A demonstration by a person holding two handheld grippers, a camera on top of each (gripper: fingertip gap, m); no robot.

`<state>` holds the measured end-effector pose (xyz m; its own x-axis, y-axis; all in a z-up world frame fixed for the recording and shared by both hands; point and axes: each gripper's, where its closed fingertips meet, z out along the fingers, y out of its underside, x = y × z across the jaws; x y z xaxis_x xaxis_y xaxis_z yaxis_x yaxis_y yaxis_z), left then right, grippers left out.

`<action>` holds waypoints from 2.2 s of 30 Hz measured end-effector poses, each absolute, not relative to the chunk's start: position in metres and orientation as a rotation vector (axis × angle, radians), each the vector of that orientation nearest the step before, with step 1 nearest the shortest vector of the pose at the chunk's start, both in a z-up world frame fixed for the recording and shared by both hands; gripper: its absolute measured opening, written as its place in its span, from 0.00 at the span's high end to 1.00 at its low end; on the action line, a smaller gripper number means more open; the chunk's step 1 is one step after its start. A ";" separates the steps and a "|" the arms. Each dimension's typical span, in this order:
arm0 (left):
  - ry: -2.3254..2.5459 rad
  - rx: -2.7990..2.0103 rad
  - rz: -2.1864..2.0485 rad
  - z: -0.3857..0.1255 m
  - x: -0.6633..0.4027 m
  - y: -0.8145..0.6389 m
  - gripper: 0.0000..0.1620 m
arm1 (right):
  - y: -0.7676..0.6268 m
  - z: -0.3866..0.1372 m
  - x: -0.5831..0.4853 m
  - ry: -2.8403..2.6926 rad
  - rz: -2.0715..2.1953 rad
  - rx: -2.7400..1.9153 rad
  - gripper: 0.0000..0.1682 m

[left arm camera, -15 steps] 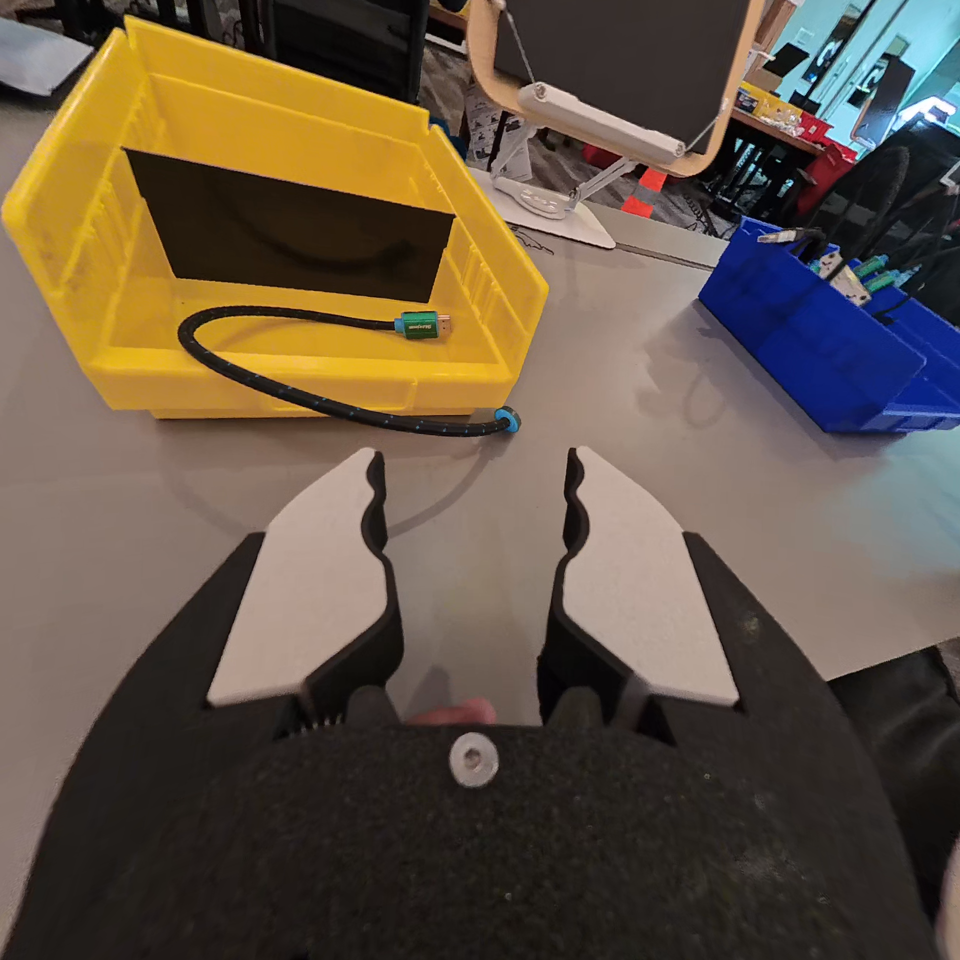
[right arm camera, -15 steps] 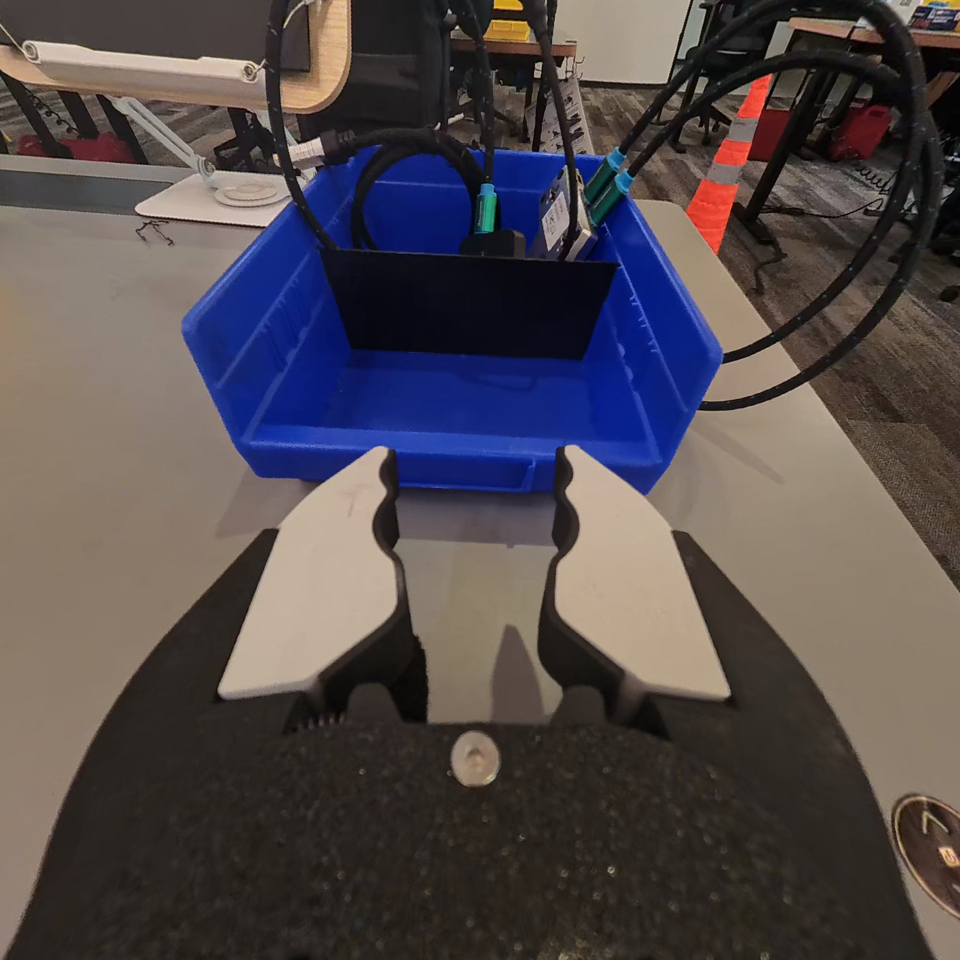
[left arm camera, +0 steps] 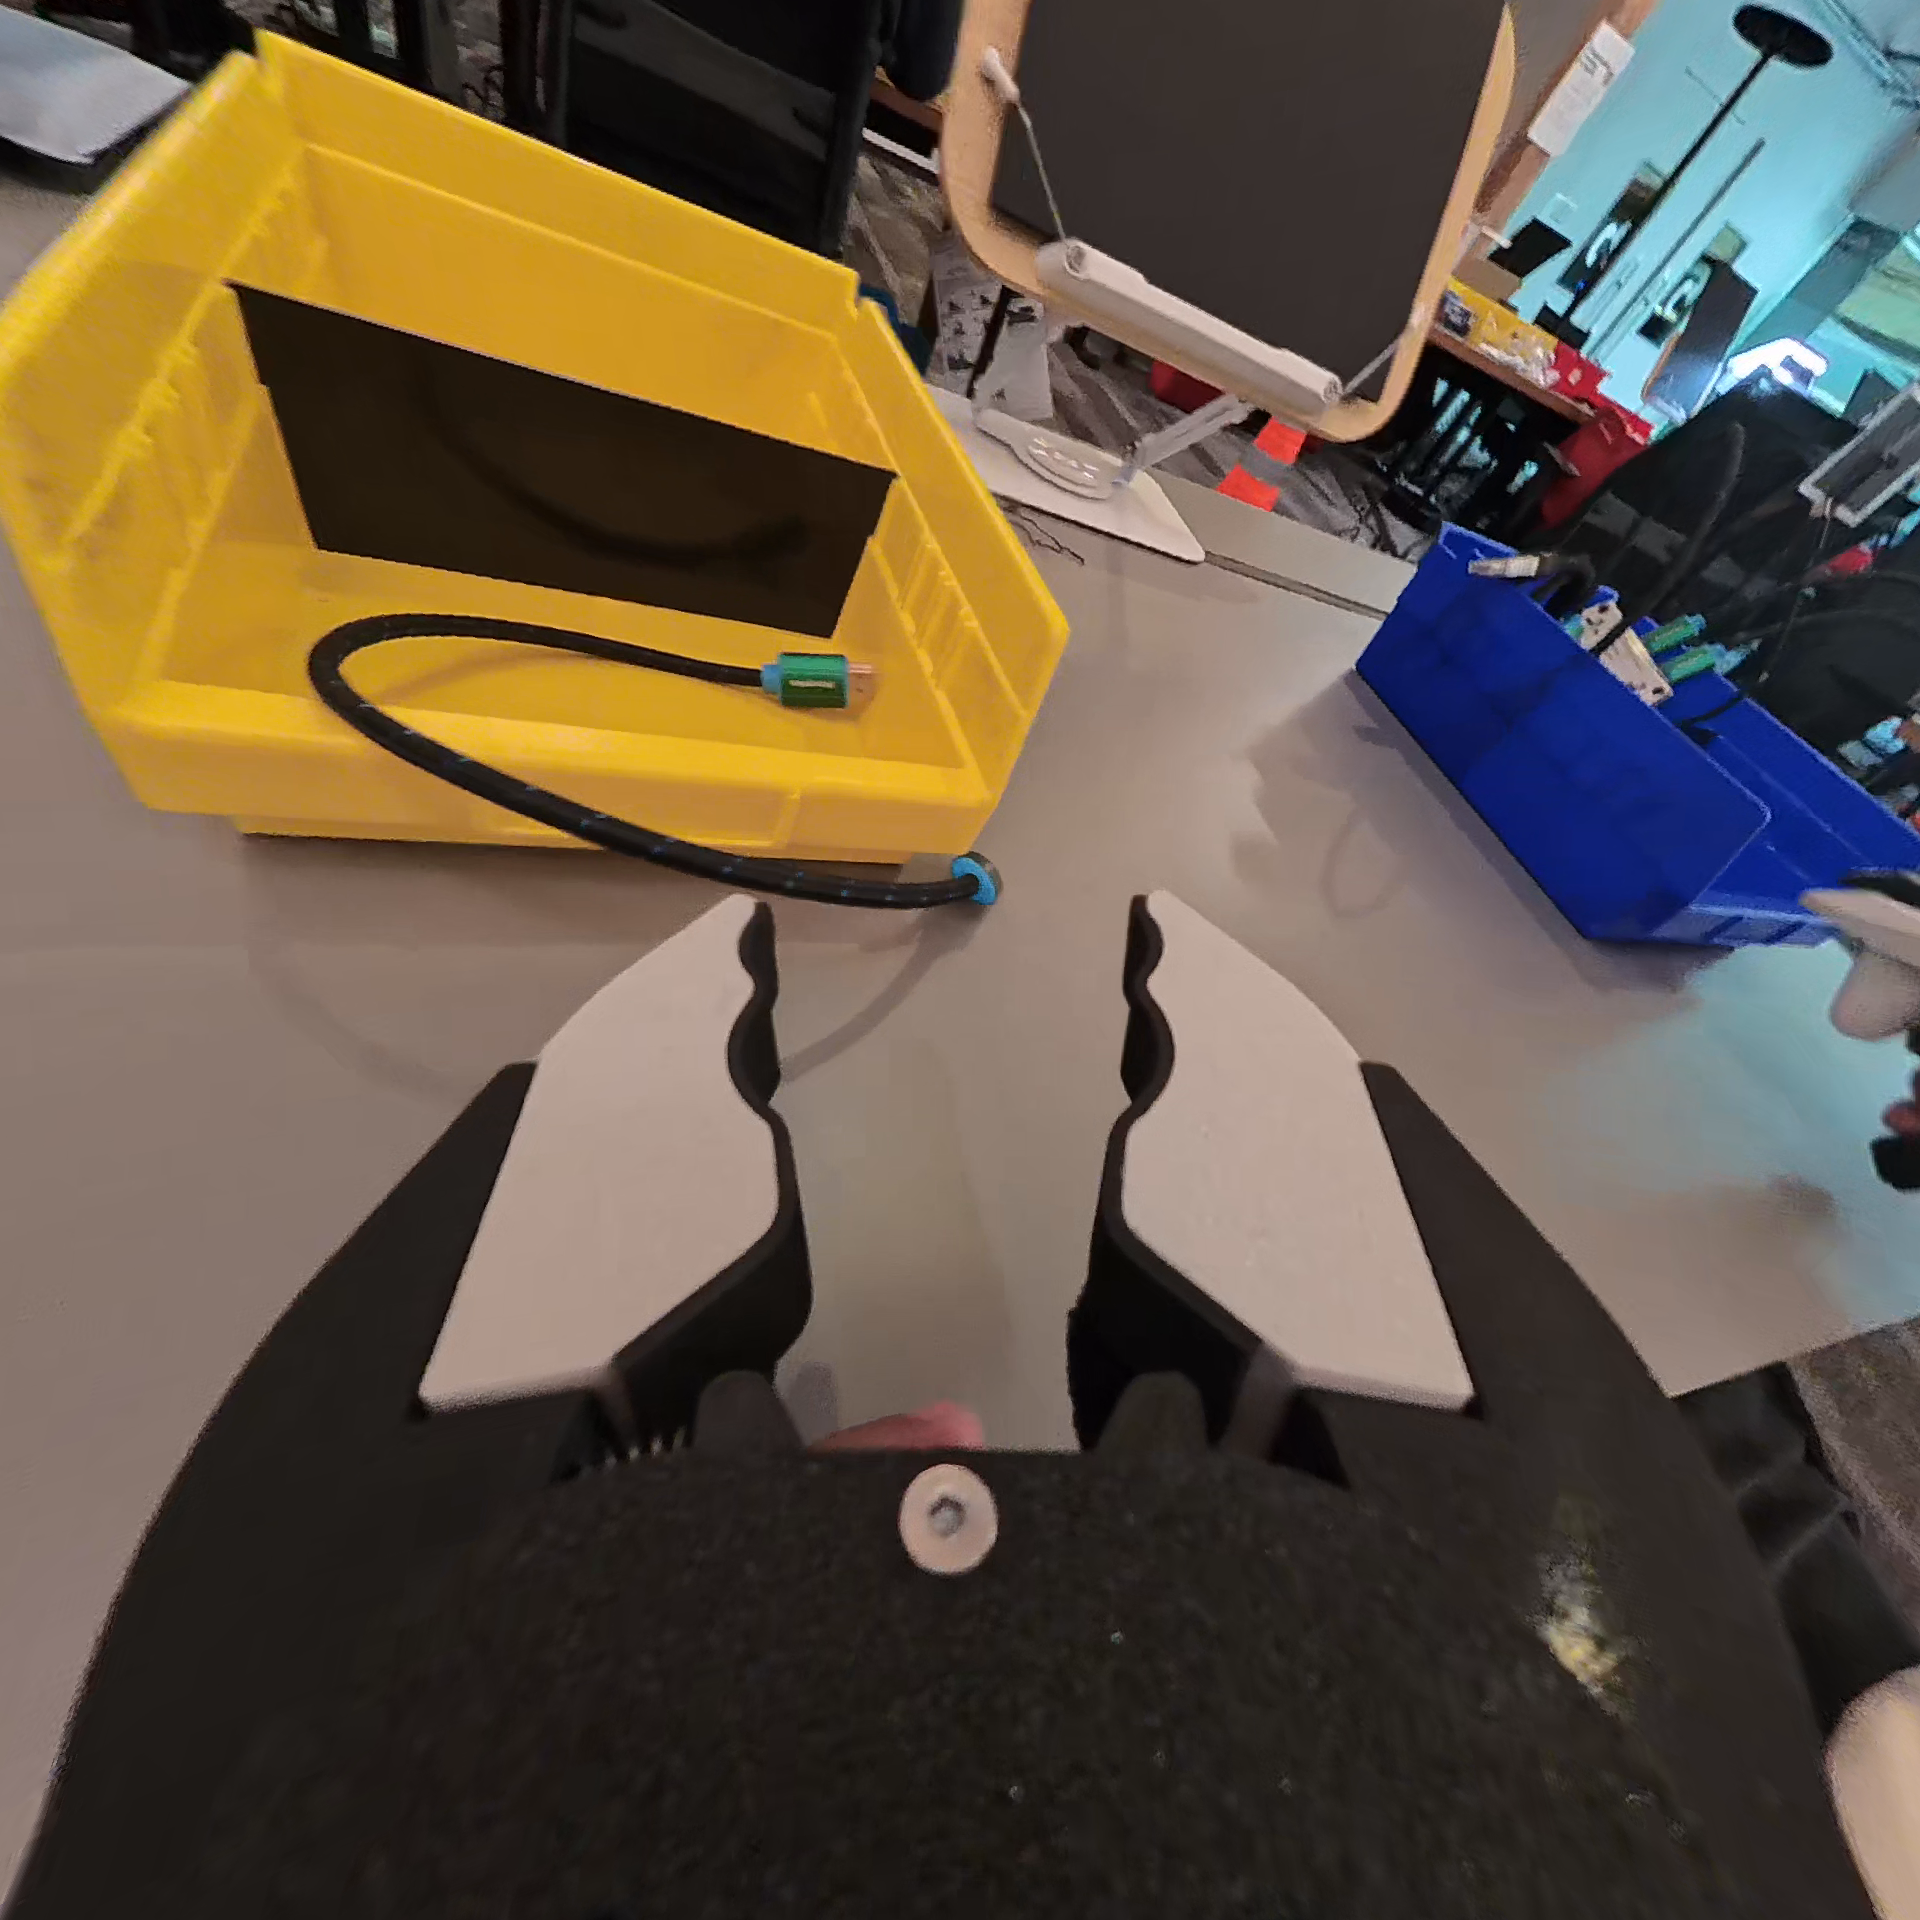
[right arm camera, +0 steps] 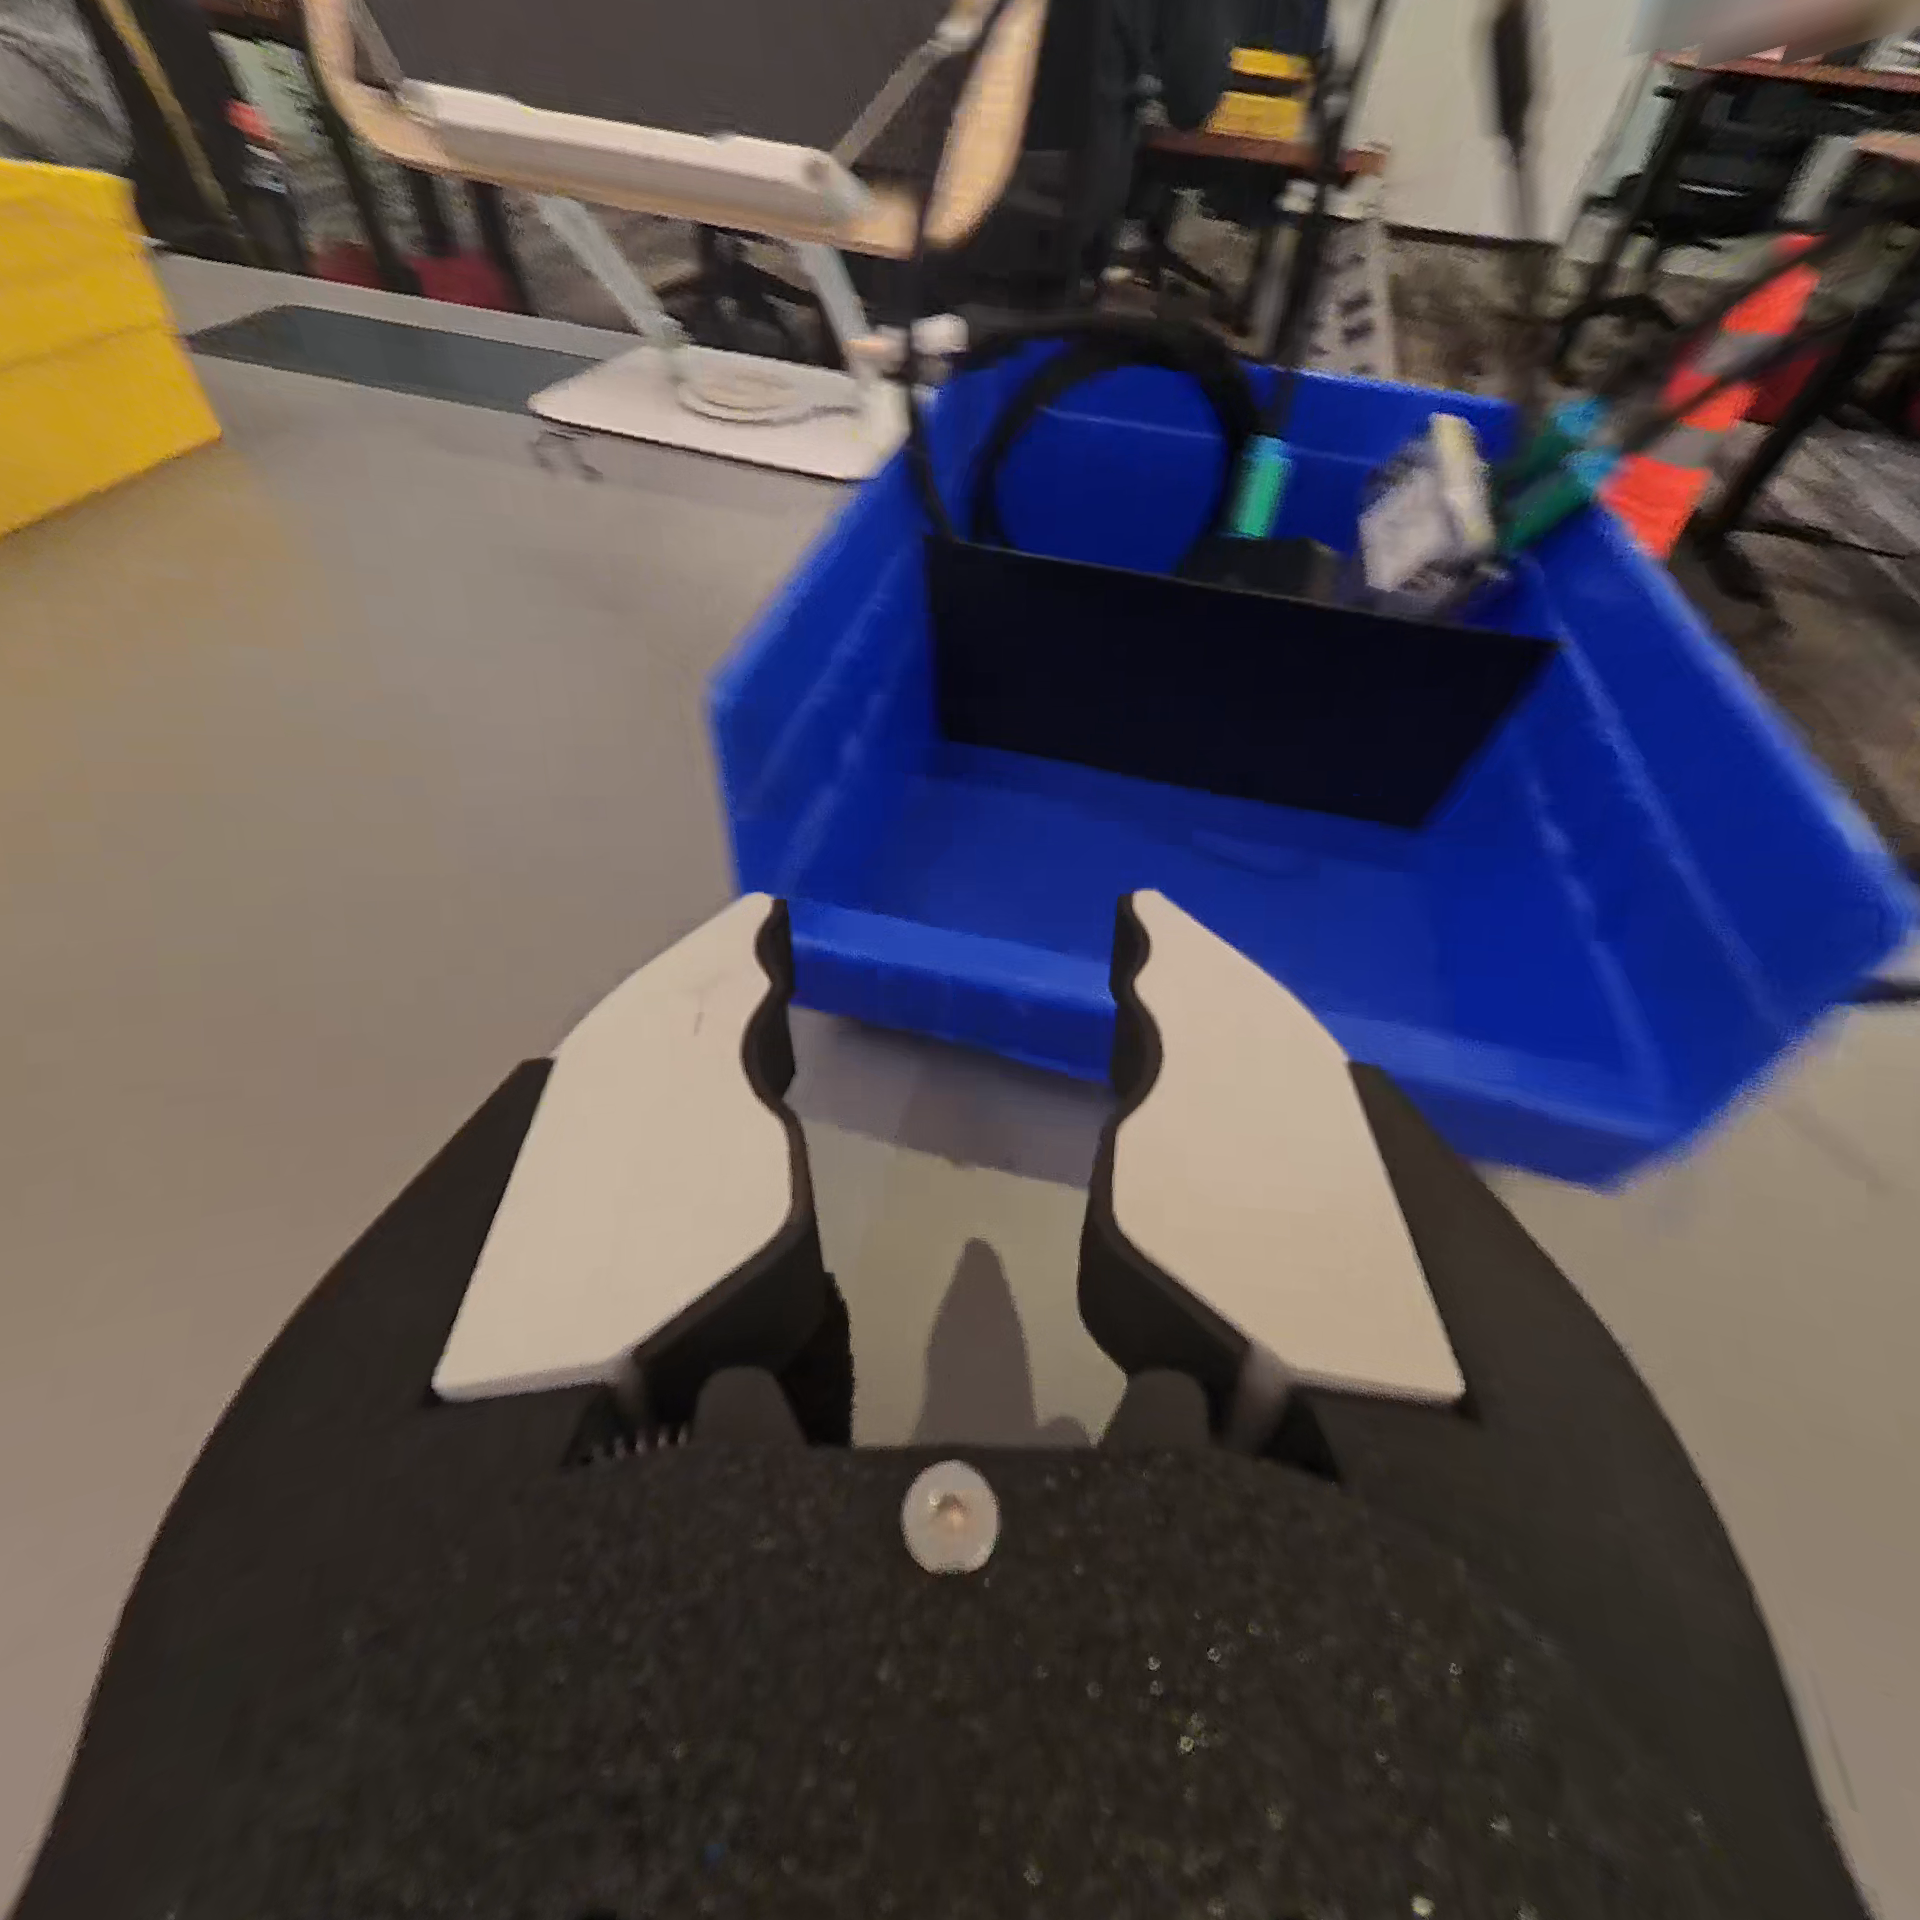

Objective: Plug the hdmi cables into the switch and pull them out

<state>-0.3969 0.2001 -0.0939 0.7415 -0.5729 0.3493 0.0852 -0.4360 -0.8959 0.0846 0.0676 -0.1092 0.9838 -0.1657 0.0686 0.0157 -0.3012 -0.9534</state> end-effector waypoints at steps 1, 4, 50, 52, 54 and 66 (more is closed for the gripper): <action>0.403 -1.887 -0.768 -0.095 -0.391 0.198 0.61 | 0.080 -0.109 0.071 0.075 -0.134 -1.862 0.63; 0.506 -1.885 -0.708 -0.100 -0.372 0.192 0.61 | 0.112 -0.114 0.046 0.036 -0.077 -1.874 0.58; 0.538 -1.839 -0.382 -0.077 -0.180 0.244 0.97 | 0.173 -0.076 0.009 0.407 -0.110 -1.915 0.98; 0.500 -1.862 -0.345 -0.081 -0.212 0.257 0.97 | 0.194 -0.079 -0.022 0.371 -0.076 -1.926 0.98; 0.477 -1.892 -0.296 -0.093 -0.234 0.269 0.98 | 0.210 -0.087 -0.044 0.350 -0.060 -1.938 0.98; 0.619 -1.887 -0.457 -0.081 -0.293 0.231 0.68 | 0.206 -0.084 -0.084 0.009 0.035 -1.930 0.87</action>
<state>-0.2930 0.2309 -0.0812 0.7932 -0.6083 0.0301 -0.2076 -0.3165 -0.9256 -0.0840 0.2064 -0.0843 0.9995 0.0108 -0.0293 -0.0236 -0.3515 -0.9359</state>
